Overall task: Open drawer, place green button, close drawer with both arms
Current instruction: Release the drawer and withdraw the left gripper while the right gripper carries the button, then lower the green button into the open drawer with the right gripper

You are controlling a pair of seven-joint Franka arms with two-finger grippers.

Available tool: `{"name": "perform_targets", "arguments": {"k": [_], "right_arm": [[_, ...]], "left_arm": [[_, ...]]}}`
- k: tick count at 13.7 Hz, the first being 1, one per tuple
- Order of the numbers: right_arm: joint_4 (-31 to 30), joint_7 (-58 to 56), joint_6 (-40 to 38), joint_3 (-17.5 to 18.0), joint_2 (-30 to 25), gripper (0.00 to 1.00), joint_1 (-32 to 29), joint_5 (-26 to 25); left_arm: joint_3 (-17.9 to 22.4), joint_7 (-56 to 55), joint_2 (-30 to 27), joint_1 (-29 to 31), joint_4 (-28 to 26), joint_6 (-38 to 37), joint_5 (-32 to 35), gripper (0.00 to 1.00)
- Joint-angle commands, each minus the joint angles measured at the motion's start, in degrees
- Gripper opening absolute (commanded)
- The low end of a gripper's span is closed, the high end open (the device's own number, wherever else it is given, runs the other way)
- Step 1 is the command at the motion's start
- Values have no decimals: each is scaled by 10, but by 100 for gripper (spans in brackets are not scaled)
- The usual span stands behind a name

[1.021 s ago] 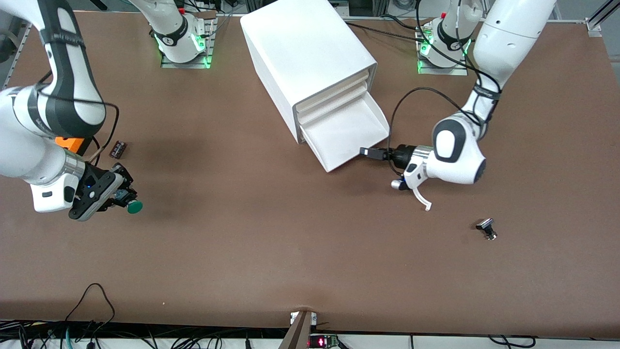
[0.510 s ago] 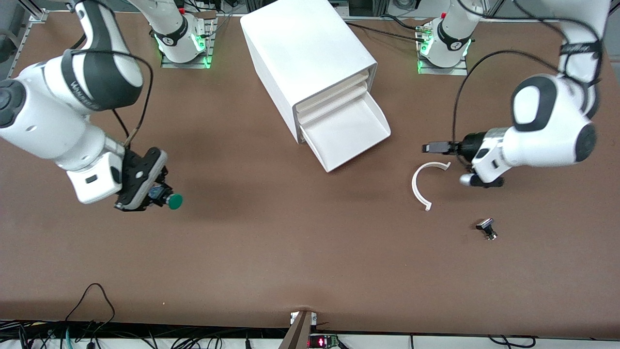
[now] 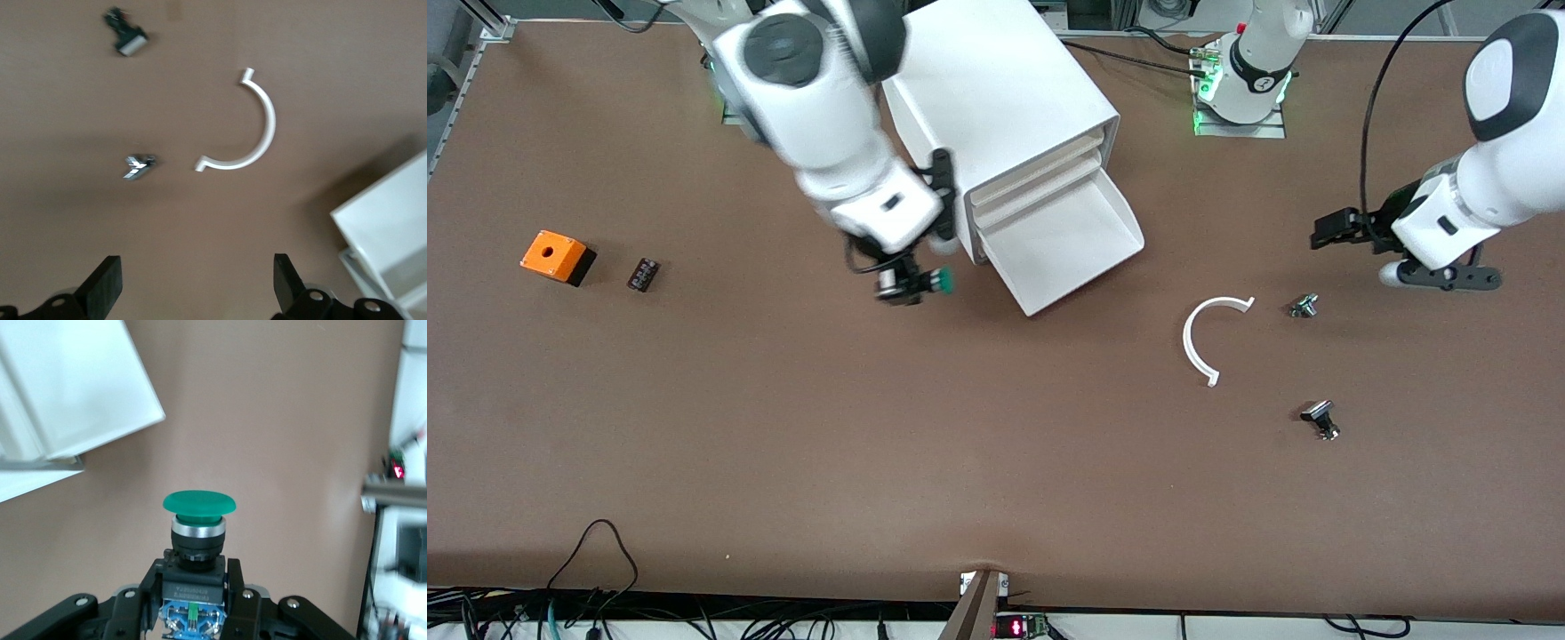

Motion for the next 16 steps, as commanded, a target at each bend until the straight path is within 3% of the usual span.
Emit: {"name": "perform_targets", "arguments": {"k": [1, 4, 9, 16], "right_arm": [[65, -53, -6, -8, 64, 0, 58, -21], [105, -66, 25, -9, 108, 0, 102, -22], [105, -96, 95, -22, 156, 0, 129, -22], [85, -151, 67, -43, 176, 0, 162, -26]], "left_arm": [[-4, 5, -42, 10, -17, -1, 46, 100], [-5, -3, -57, 14, -2, -19, 47, 100], [-10, -43, -51, 30, 76, -95, 49, 100], [-12, -84, -41, 24, 79, -99, 49, 100]]}}
